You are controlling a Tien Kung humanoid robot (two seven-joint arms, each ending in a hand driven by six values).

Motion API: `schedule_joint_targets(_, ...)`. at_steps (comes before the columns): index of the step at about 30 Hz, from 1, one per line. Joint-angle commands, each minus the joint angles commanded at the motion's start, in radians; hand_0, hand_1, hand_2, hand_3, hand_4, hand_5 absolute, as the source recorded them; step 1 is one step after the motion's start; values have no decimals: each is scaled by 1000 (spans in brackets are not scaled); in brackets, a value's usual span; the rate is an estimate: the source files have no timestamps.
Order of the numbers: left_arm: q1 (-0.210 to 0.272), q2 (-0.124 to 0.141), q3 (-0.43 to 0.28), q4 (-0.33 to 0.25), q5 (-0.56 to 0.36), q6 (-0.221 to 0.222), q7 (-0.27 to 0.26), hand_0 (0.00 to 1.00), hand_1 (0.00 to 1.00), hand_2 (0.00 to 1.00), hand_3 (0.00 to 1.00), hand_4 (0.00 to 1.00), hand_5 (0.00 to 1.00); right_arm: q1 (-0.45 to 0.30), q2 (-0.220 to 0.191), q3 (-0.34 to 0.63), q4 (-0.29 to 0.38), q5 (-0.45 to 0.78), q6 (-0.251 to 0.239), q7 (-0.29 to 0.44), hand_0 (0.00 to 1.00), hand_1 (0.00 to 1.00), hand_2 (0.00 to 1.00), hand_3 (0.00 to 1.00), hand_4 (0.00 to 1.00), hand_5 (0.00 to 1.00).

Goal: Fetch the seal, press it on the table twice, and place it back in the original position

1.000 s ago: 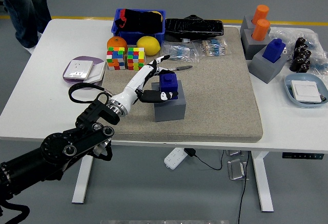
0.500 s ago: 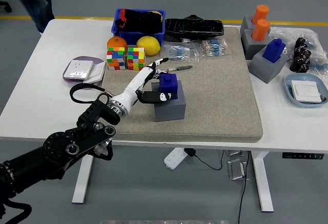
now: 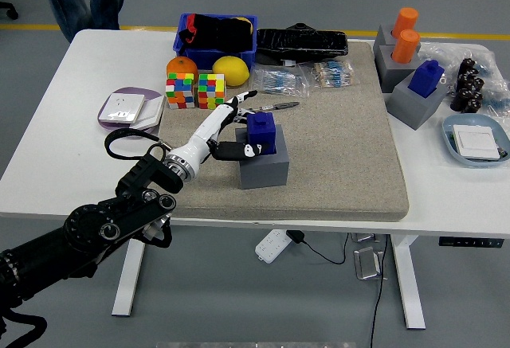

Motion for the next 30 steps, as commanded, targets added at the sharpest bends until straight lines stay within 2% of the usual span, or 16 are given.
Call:
schedule_joint_targets(2,0,-1,0,2,-2,-1,-1,872,540,606,982,719,2,0,0,2,0,-1,0,0,802,711,705,663,768,559)
schedule_joint_targets(3,0,-1,1,2,-1,-2,0,859,461,506,983,645,2,-1,0,3,-1,-1,0,0,802,711,704,663,768,559)
schedule_joint_targets(8,0,-2,2,0,2,-2,1,859,461,506,983,645,2,-1,0,7,-1,-3,0,1,802,711,704,663,768,559)
schedule_joint_targets(9,0,-2,1,0,4,-2,0,834,392,403,974,577,2,-1,0,8,-1,-3,0,1,802,711,704,663,768,559)
schedule_joint_targets(14,3,-4,2,-2,8,2,-12,834,392,403,974,577,2,-2,2,6,-1,-3,-1,1,802,711,704,663,768,559)
schedule_joint_targets(15,4,-4,3,-2,8,2,-15,818,370,354,958,512,2,-2,2,6,-1,-2,-1,1,803,711,705,664,768,559)
schedule_joint_targets(24,8,-7,-6,-2,-9,4,-46,817,373,351,956,514,2,-3,2,6,0,-1,-1,2,802,711,704,663,768,559)
schedule_joint_targets(30,6,-3,-34,-2,-20,23,-84,816,373,348,953,508,2,-3,4,10,-1,-2,-1,2,802,710,704,663,769,558)
